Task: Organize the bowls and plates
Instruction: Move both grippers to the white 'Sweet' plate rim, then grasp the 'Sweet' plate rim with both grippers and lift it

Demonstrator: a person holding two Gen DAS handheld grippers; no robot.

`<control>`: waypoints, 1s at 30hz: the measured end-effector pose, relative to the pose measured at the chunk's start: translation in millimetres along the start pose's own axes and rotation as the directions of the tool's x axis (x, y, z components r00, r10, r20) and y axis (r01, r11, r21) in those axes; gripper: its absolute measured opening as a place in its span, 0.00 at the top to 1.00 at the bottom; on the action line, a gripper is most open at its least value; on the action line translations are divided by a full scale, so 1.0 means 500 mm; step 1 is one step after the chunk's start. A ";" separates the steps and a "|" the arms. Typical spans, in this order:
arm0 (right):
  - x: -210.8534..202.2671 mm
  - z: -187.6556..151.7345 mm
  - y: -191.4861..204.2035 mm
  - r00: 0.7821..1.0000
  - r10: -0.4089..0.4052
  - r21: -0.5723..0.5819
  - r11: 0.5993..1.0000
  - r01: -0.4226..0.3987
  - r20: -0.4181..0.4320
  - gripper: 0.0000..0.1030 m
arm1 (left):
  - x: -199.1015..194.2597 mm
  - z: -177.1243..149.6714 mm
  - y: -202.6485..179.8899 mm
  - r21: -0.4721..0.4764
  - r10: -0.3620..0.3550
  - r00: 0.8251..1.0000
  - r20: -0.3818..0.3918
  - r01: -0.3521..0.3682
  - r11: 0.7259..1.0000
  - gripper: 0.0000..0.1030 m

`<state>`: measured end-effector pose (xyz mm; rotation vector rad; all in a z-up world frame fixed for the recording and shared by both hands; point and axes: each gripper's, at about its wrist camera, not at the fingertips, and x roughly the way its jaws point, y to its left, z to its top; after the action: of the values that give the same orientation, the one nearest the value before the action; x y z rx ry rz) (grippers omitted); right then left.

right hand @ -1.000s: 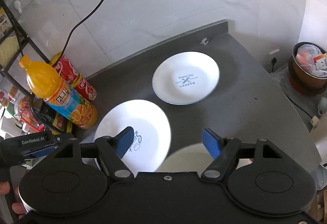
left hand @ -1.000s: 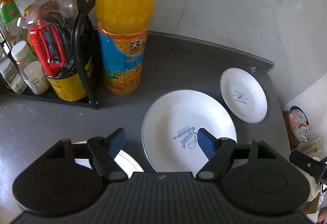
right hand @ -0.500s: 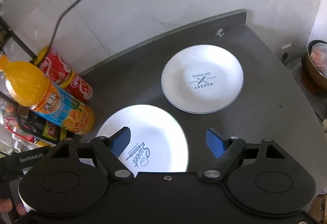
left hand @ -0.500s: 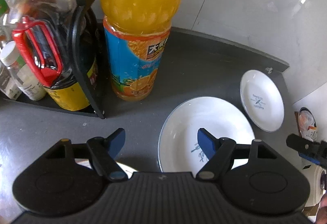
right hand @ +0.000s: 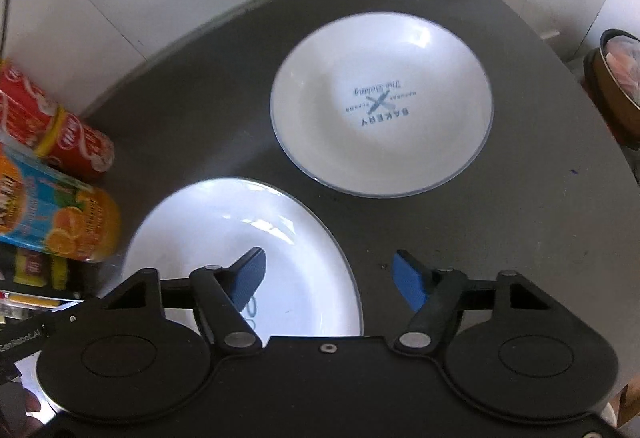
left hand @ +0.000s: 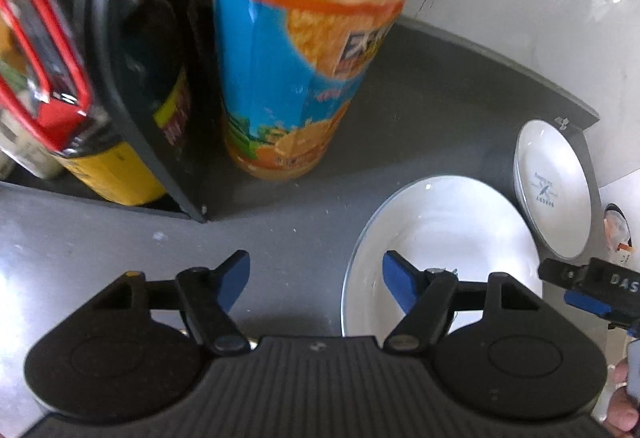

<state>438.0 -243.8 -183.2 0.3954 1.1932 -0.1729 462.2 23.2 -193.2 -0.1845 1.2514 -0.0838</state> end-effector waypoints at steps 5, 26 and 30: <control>0.039 0.001 0.000 0.998 -0.019 -0.007 1.000 0.019 -0.056 0.40 | 0.031 0.005 -0.006 0.035 -0.010 1.000 -0.027 0.011 0.999 0.42; 0.094 0.025 -0.001 0.984 0.012 -0.051 0.998 -0.021 -0.180 0.69 | 0.084 0.016 -0.033 0.034 -0.070 0.990 -0.126 0.075 0.997 0.88; 0.093 0.020 -0.008 0.975 -0.008 -0.082 0.997 -0.010 -0.224 0.71 | 0.088 0.009 -0.027 0.031 -0.081 0.984 -0.158 0.087 0.996 0.87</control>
<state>462.4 -247.7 -223.8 0.3494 1.4176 -0.0787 480.8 3.3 -230.8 -0.2009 1.3981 -0.1980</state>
